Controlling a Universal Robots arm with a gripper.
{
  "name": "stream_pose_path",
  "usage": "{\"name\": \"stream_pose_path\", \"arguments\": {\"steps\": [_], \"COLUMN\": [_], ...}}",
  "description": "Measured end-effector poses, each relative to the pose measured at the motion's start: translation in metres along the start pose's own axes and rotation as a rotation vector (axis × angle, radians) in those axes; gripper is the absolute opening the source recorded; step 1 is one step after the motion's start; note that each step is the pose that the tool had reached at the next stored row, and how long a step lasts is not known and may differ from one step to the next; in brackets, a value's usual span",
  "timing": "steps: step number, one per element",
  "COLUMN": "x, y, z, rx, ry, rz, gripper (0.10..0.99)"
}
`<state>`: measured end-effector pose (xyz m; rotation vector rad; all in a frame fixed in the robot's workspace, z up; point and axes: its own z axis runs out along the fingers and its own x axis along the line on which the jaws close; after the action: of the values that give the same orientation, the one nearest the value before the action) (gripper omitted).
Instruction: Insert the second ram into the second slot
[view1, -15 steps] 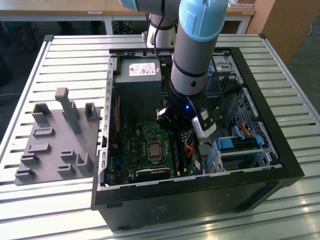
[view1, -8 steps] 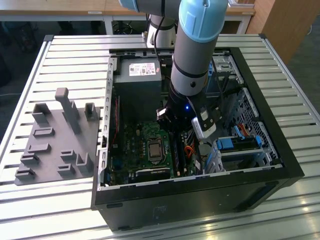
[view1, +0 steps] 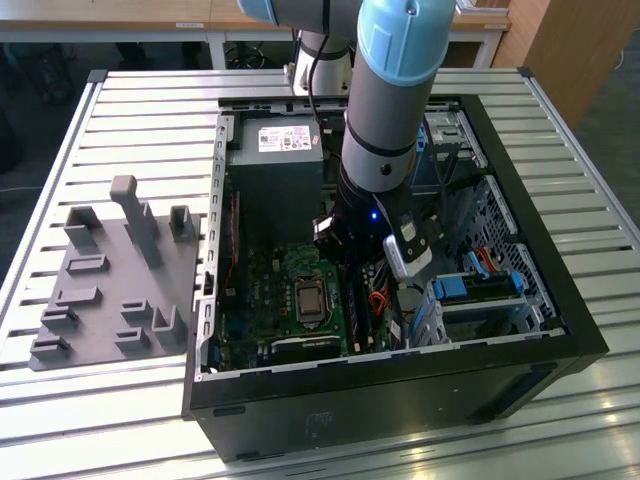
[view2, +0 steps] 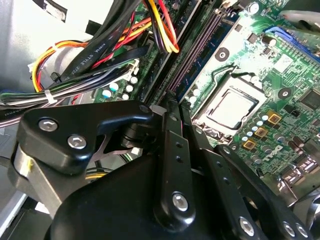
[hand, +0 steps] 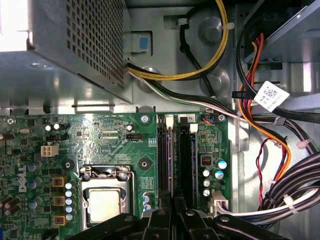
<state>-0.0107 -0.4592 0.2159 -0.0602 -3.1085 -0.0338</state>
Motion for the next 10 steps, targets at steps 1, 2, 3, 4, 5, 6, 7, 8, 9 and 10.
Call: {"name": "stream_pose_path", "arguments": {"steps": [1,2,3,4,5,6,7,8,9,10], "x": [0.0000,0.0000,0.0000,0.0000,0.0001,0.0001,0.0001,0.0000,-0.0001,-0.0001], "y": [0.0000,0.0001,0.0002,0.0002,0.0001,0.0000,0.0000,0.0000,0.0000,-0.0001], "z": [-0.0005,-0.0011,-0.0015,-0.0018,-0.0019,-0.0021,-0.0022,-0.0022,-0.0022,-0.0022], "rx": [0.000,-0.001,-0.001,-0.001,-0.001,0.000,0.000,0.000,0.000,0.000], "ry": [-0.0001,-0.0002,-0.0003,-0.0003,-0.0003,-0.0001,-0.0001,-0.0001,-0.0001,-0.0001], "rz": [0.000,0.000,0.000,0.001,0.001,0.003,0.005,0.006,0.007,0.007], "gripper": [0.137,0.137,0.137,0.137,0.137,0.137,0.137,0.137,0.137,0.137]}}
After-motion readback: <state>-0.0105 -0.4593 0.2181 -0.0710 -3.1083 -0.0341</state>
